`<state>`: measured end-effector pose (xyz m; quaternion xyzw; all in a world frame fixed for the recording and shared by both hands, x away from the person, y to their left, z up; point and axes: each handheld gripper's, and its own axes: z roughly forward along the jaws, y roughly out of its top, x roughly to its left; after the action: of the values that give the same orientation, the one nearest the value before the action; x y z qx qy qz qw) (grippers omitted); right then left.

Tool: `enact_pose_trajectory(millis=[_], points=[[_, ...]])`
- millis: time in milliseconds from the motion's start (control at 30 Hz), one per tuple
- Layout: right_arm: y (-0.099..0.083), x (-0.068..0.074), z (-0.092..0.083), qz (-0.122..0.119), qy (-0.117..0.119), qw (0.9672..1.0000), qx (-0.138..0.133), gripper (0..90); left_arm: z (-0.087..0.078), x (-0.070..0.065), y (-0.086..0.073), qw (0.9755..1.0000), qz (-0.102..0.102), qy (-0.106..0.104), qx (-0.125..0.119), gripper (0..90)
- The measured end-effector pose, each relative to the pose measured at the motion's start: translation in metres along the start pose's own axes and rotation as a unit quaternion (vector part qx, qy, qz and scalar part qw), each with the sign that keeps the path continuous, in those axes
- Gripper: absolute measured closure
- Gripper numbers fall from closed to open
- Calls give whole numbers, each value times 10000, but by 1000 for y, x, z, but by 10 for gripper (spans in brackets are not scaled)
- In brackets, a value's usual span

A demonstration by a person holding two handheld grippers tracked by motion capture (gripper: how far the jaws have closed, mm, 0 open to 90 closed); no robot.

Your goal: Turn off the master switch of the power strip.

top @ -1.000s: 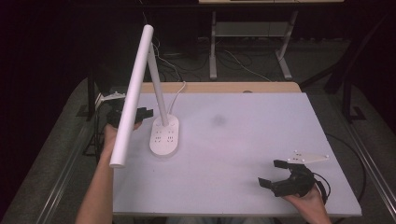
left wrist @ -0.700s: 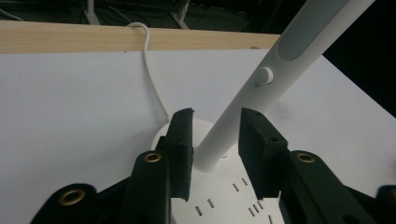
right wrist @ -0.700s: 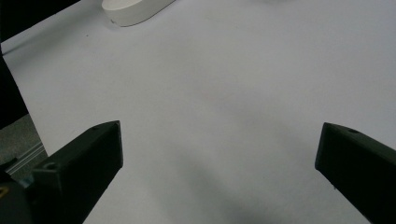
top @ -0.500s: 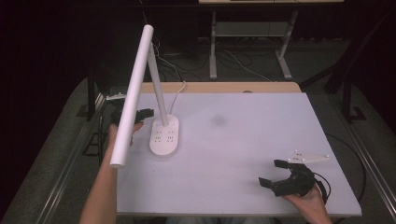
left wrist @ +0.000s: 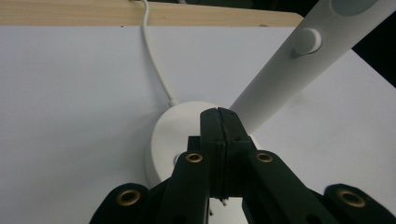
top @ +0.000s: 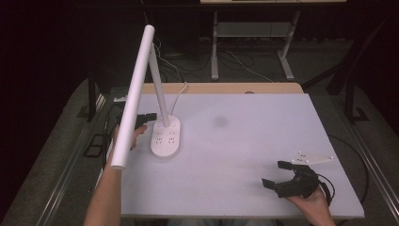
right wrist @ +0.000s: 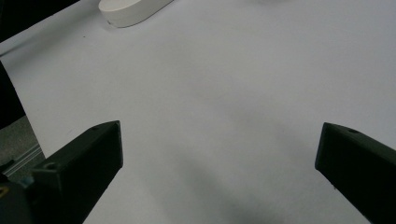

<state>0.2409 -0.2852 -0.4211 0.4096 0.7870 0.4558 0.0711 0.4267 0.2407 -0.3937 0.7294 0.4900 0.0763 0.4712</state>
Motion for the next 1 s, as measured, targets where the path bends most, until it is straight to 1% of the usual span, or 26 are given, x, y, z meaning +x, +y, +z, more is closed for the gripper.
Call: enact_pose_trajectory(millis=[67,100,167,233,267,300,400,467,533,733,867,967,1000], points=[[0,0,0,-3,-4,10000,-1,1,2,0,-1,10000,14,11,13,898],[0,0,0,-5,-6,10000,-3,2,4,0,-2,10000,58,31,72,898],[0,0,-1,-5,-4,10000,-13,1,5,-1,-2,9999,56,36,96,899],[0,0,-1,-4,-7,10000,-13,1,8,-1,-3,9997,119,59,216,898],[0,0,-1,1,-8,10000,-6,2,8,-1,-3,9997,119,59,216,898],[0,0,-1,-3,-8,10000,-6,2,11,0,-4,9995,134,93,273,899],[0,0,0,-19,-4,10000,-1,2,14,1,-6,9993,95,103,338,899],[0,0,0,-23,-4,10000,4,2,16,1,-7,9992,104,104,379,899],[0,0,-1,-24,-1,10000,1,2,17,1,-7,9992,91,110,379,899],[-1,-1,-1,-39,-8,10000,-1,2,21,4,-9,9990,38,200,404,899],[-1,-1,-1,-38,-4,10000,5,2,24,6,-10,9983,59,275,520,900],[-1,-1,-1,-42,-4,10000,5,2,26,7,-12,9982,43,278,536,900],[-1,-1,-1,-46,-4,10000,8,2,28,7,-13,9980,43,317,554,900]])
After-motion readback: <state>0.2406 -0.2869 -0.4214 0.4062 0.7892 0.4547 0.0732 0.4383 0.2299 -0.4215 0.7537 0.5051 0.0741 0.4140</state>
